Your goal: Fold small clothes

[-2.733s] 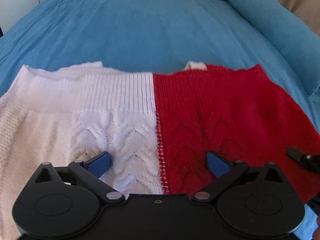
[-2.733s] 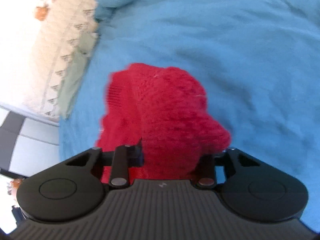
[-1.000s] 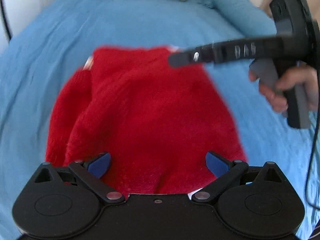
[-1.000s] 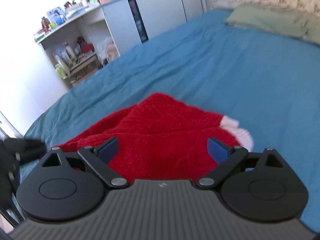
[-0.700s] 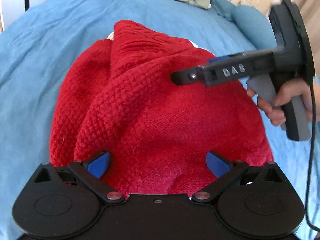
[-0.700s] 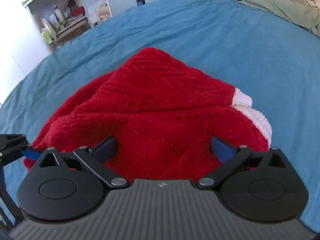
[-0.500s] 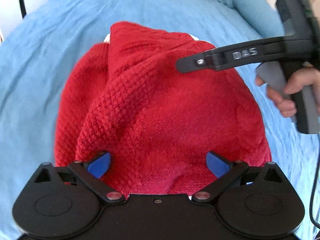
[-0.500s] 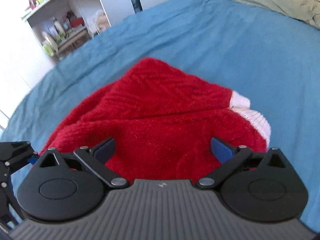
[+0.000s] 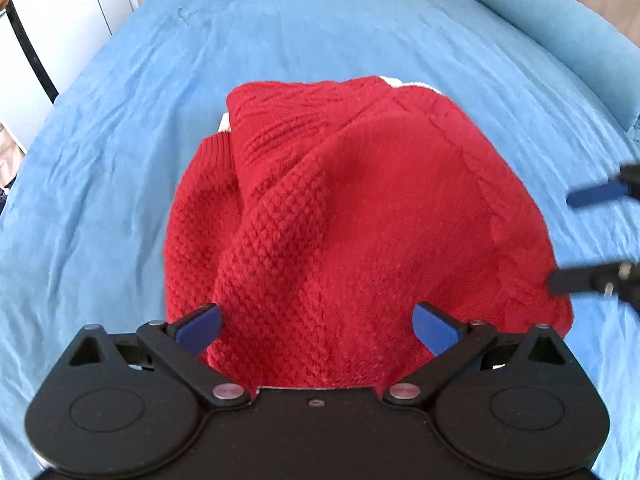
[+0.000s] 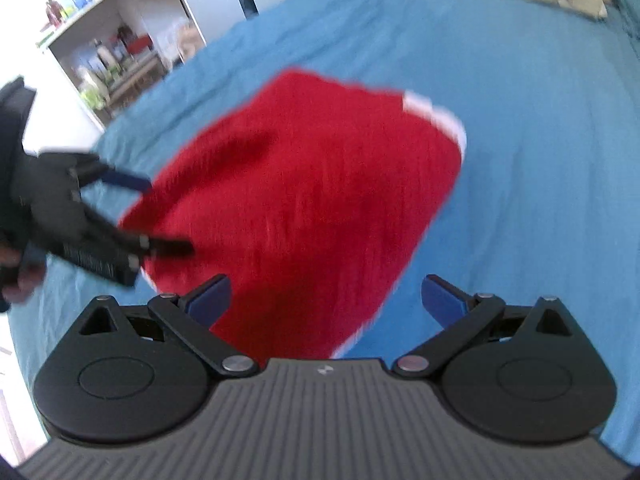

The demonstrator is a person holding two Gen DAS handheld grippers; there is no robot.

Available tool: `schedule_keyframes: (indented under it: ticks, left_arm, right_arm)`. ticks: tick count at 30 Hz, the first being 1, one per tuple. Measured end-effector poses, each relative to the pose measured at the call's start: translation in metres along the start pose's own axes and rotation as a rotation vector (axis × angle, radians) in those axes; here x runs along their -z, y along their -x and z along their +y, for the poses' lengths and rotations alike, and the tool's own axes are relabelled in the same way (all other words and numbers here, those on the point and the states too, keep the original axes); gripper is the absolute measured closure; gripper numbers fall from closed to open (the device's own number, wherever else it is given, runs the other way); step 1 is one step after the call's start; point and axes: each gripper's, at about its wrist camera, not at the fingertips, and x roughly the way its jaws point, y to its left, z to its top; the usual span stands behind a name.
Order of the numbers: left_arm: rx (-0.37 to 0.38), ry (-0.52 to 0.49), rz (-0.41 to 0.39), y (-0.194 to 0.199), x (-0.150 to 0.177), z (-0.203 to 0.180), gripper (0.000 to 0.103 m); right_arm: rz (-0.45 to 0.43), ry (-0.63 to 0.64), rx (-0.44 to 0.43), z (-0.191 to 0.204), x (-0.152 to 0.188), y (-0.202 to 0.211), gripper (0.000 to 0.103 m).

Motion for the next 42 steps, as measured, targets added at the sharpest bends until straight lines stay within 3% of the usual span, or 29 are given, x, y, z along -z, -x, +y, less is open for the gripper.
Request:
schedule_keyframes:
  ticks: [7, 13, 18, 23, 29, 35, 42]
  left_arm:
    - [0.003, 0.011, 0.017, -0.008, 0.008, 0.000, 0.000]
    - [0.014, 0.046, 0.051, -0.025, 0.013, 0.006, 0.000]
    - [0.026, 0.061, 0.040, -0.009, 0.007, 0.012, 0.000]
    - [0.048, 0.133, -0.048, 0.030, -0.011, 0.055, 0.000]
    - [0.084, 0.207, 0.011, -0.018, -0.038, 0.122, 0.000]
    - [0.278, 0.369, 0.104, -0.073, -0.033, 0.156, 0.011]
    - [0.399, 0.476, 0.122, -0.092, -0.023, 0.161, 0.014]
  right_arm:
    - [0.020, -0.158, -0.026, -0.009, 0.021, -0.026, 0.000]
    - [0.061, -0.169, -0.008, -0.010, 0.029, -0.040, 0.000]
    - [0.067, -0.139, 0.000, -0.006, 0.020, -0.036, 0.000]
    - [-0.017, -0.079, -0.022, -0.005, -0.004, 0.001, 0.000]
    - [-0.050, -0.172, -0.047, -0.031, -0.035, 0.007, 0.000]
    - [-0.063, -0.408, -0.099, -0.066, -0.034, -0.019, 0.000]
    - [-0.030, -0.665, -0.183, -0.093, -0.024, -0.063, 0.000]
